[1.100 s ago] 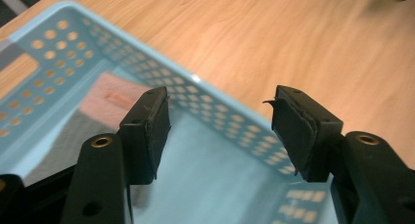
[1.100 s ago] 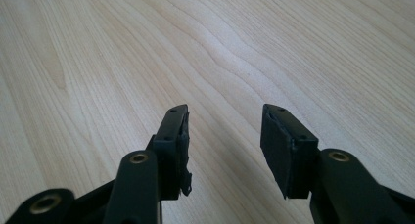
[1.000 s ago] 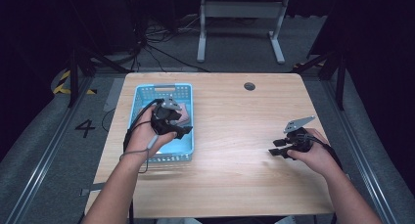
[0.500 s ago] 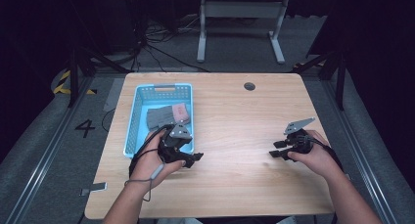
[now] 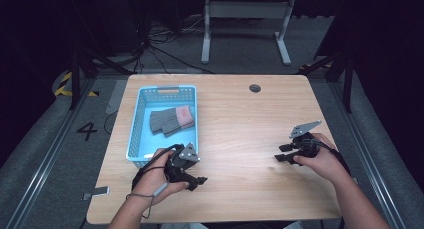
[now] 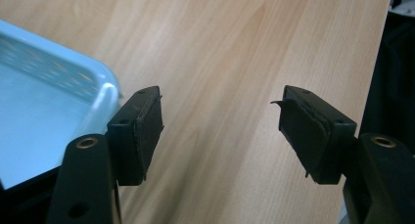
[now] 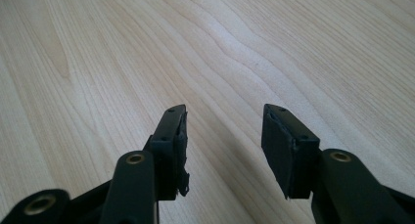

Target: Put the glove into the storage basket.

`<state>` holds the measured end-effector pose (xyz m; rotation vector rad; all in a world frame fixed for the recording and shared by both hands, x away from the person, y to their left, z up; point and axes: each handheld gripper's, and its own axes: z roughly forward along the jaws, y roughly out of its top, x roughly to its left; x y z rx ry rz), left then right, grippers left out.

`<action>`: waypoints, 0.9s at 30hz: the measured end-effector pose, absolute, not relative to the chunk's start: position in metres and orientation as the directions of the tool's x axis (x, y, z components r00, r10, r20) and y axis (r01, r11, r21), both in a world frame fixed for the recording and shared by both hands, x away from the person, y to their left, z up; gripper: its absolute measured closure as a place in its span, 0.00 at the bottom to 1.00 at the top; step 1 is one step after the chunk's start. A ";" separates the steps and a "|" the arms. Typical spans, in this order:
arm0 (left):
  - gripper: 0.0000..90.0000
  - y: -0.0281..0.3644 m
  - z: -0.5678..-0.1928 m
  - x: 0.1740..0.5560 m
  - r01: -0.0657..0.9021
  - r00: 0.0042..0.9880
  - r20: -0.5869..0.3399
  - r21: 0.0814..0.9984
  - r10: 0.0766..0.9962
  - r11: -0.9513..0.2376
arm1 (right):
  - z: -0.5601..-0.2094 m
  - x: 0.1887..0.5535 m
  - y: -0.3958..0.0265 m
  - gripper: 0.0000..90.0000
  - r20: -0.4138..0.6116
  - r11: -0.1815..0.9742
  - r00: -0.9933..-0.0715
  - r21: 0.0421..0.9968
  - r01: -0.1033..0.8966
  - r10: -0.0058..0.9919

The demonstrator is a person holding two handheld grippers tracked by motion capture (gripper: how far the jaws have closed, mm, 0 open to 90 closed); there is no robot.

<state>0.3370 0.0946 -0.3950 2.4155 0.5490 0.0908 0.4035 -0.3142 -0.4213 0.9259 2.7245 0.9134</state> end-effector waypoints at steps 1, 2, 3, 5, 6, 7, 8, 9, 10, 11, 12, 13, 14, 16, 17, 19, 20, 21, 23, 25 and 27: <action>0.37 0.093 -0.403 0.335 0.368 0.912 -0.089 0.608 0.401 -0.703 | -0.421 0.403 -0.314 0.59 0.074 0.630 -0.805 0.582 0.514 0.589; 0.37 0.092 -0.407 0.335 0.370 0.913 -0.098 0.610 0.397 -0.701 | -0.421 0.403 -0.314 0.59 0.076 0.629 -0.805 0.582 0.516 0.589; 0.37 0.090 -0.412 0.334 0.375 0.912 -0.106 0.610 0.397 -0.698 | -0.421 0.403 -0.314 0.59 0.075 0.630 -0.805 0.582 0.515 0.589; 0.38 0.086 -0.422 0.333 0.363 0.917 -0.101 0.610 0.386 -0.704 | -0.422 0.404 -0.313 0.59 0.075 0.630 -0.804 0.581 0.516 0.589; 0.38 0.084 -0.427 0.332 0.362 0.919 -0.107 0.614 0.380 -0.702 | -0.422 0.404 -0.313 0.59 0.077 0.630 -0.804 0.580 0.517 0.590; 0.39 0.082 -0.431 0.332 0.364 0.918 -0.114 0.619 0.379 -0.696 | -0.422 0.404 -0.313 0.59 0.076 0.631 -0.805 0.579 0.516 0.588; 0.39 0.080 -0.435 0.333 0.366 0.918 -0.117 0.623 0.380 -0.691 | -0.423 0.404 -0.312 0.59 0.074 0.633 -0.806 0.578 0.514 0.587; 0.38 0.080 -0.435 0.333 0.366 0.918 -0.117 0.623 0.380 -0.691 | -0.423 0.404 -0.312 0.59 0.074 0.633 -0.806 0.578 0.514 0.587; 0.38 0.077 -0.440 0.333 0.365 0.917 -0.112 0.625 0.383 -0.690 | -0.423 0.404 -0.312 0.59 0.075 0.636 -0.809 0.578 0.512 0.583; 0.38 0.073 -0.445 0.333 0.348 0.922 -0.089 0.622 0.378 -0.701 | -0.424 0.404 -0.311 0.59 0.074 0.638 -0.809 0.574 0.513 0.584; 0.38 0.071 -0.448 0.333 0.342 0.923 -0.080 0.624 0.377 -0.703 | -0.424 0.404 -0.310 0.59 0.074 0.639 -0.809 0.574 0.512 0.583; 0.39 0.071 -0.448 0.333 0.342 0.923 -0.080 0.624 0.377 -0.703 | -0.425 0.404 -0.310 0.59 0.074 0.641 -0.811 0.574 0.510 0.580; 0.39 0.069 -0.450 0.333 0.341 0.922 -0.079 0.626 0.379 -0.701 | -0.425 0.404 -0.310 0.59 0.074 0.641 -0.811 0.574 0.510 0.580; 0.38 0.063 -0.457 0.334 0.354 0.911 -0.075 0.646 0.406 -0.676 | -0.426 0.404 -0.309 0.59 0.076 0.642 -0.810 0.570 0.514 0.581; 0.38 0.061 -0.458 0.334 0.338 0.914 -0.044 0.635 0.404 -0.695 | -0.427 0.404 -0.309 0.59 0.076 0.644 -0.812 0.569 0.512 0.579; 0.38 0.059 -0.461 0.333 0.331 0.915 -0.025 0.616 0.402 -0.715 | -0.429 0.405 -0.308 0.58 0.077 0.647 -0.812 0.564 0.514 0.578; 0.38 0.059 -0.461 0.333 0.331 0.915 -0.025 0.616 0.402 -0.715 | -0.429 0.405 -0.308 0.58 0.077 0.647 -0.812 0.564 0.514 0.578; 0.37 0.059 -0.461 0.333 0.336 0.915 -0.036 0.619 0.402 -0.710 | -0.431 0.405 -0.308 0.58 0.077 0.650 -0.814 0.562 0.512 0.576; 0.37 0.059 -0.461 0.333 0.341 0.913 -0.036 0.616 0.407 -0.710 | -0.432 0.405 -0.307 0.58 0.081 0.650 -0.814 0.559 0.516 0.576; 0.37 0.060 -0.460 0.333 0.342 0.912 -0.038 0.620 0.408 -0.706 | -0.433 0.405 -0.306 0.58 0.082 0.650 -0.812 0.556 0.518 0.578; 0.37 0.060 -0.460 0.333 0.346 0.911 -0.040 0.620 0.412 -0.705 | -0.434 0.405 -0.306 0.58 0.083 0.652 -0.814 0.556 0.516 0.574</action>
